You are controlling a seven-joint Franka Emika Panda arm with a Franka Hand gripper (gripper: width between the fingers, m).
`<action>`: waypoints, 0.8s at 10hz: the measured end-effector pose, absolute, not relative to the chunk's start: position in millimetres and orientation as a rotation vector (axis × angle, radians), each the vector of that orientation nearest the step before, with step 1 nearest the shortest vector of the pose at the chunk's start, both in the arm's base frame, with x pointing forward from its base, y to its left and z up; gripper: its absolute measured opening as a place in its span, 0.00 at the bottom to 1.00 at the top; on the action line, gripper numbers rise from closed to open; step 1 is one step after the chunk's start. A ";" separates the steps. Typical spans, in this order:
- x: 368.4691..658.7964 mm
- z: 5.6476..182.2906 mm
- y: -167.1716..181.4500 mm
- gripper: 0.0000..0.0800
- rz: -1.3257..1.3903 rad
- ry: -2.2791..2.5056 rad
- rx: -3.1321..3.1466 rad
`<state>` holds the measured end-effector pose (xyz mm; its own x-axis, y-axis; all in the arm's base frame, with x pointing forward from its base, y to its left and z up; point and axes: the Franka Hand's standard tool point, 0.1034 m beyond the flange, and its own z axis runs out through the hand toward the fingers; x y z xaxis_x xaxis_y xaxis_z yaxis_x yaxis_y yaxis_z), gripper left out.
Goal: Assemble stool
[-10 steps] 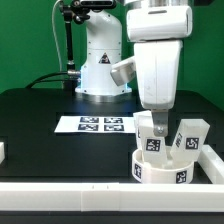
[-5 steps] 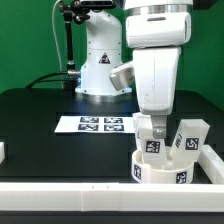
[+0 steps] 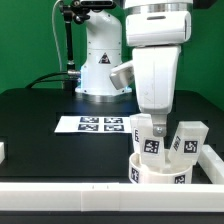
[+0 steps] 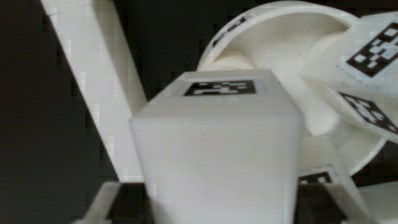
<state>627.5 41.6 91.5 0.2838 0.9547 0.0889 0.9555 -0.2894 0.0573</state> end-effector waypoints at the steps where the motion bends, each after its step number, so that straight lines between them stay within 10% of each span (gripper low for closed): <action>1: 627.5 91.4 41.4 0.44 -0.166 -1.861 -2.516; 8: 628.3 90.9 41.9 0.43 -0.182 -0.841 -2.952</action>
Offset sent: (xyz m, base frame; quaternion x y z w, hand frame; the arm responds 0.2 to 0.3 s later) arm -0.0099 -0.0101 -0.0056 0.0084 0.0167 0.2773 0.9606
